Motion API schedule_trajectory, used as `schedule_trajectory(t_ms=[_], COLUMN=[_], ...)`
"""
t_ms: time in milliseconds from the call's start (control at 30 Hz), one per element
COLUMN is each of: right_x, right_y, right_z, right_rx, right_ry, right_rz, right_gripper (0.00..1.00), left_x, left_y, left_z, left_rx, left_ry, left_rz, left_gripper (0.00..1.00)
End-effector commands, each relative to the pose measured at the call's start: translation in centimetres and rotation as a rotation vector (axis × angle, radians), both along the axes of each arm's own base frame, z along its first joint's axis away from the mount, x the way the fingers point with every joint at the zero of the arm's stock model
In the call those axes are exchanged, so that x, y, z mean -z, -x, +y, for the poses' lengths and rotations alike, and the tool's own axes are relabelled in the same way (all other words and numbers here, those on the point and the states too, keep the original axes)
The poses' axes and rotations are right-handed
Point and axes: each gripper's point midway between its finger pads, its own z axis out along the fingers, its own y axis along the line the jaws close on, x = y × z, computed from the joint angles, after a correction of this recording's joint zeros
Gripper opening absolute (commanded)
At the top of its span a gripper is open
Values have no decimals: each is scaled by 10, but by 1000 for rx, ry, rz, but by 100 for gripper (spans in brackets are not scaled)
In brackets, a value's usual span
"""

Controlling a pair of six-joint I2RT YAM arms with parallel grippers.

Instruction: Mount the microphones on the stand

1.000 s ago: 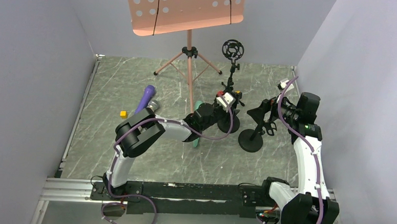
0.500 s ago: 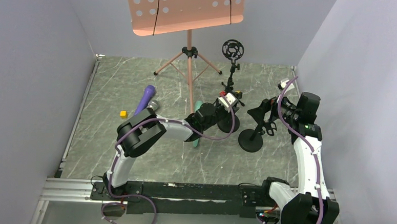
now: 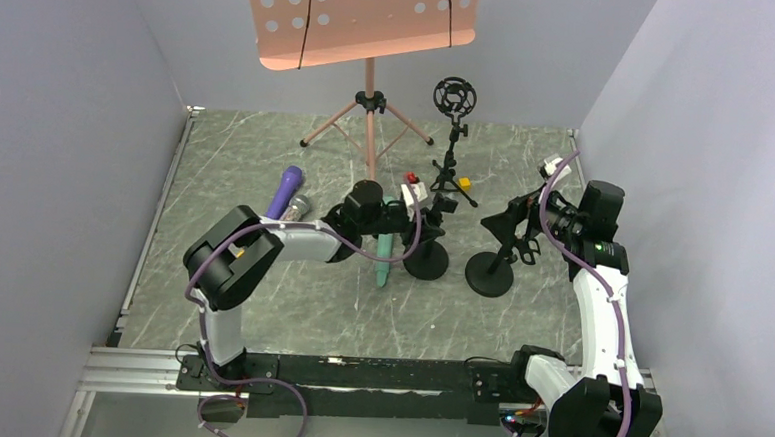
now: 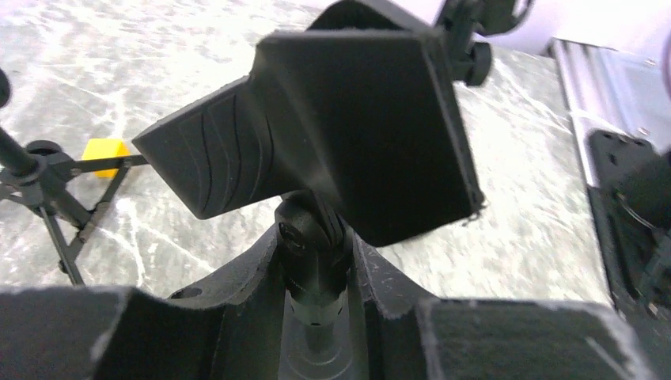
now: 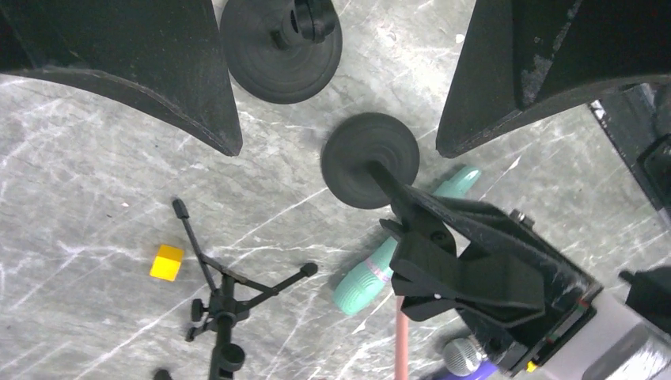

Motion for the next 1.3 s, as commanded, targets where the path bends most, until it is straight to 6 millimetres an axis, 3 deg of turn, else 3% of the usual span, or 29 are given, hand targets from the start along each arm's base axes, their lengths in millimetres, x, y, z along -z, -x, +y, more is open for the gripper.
schedule_trajectory(t_ms=[0, 367, 433, 500, 633, 700, 800, 900, 1067, 1267], right_x=[-12, 0, 1, 2, 4, 5, 6, 7, 7, 8], right_y=[10, 23, 23, 23, 23, 23, 24, 24, 25, 24], right_z=[12, 27, 28, 28, 30, 31, 31, 31, 33, 34], right_rx=[-131, -260, -262, -266, -277, -282, -286, -286, -293, -292], right_ry=[17, 47, 46, 46, 49, 52, 53, 56, 57, 58], right_rz=[-71, -91, -81, -76, -72, -72, -69, -70, -70, -65], right_gripper=[100, 100, 100, 100, 100, 100, 100, 100, 100, 100], left_x=[-40, -16, -13, -12, -16, -22, -29, -39, -36, -36], left_y=[48, 48, 47, 46, 45, 45, 38, 37, 43, 46], left_z=[7, 19, 23, 26, 33, 37, 45, 58, 78, 77], left_rx=[324, 330, 297, 262, 205, 173, 86, -1, -201, -397], left_ry=[27, -66, -63, -54, -40, -23, -1, 44, 101, 162], left_rz=[-18, -82, -86, -97, -112, -120, -111, -112, -47, -11], left_gripper=[0, 2, 14, 32, 52, 75, 92, 96, 99, 99])
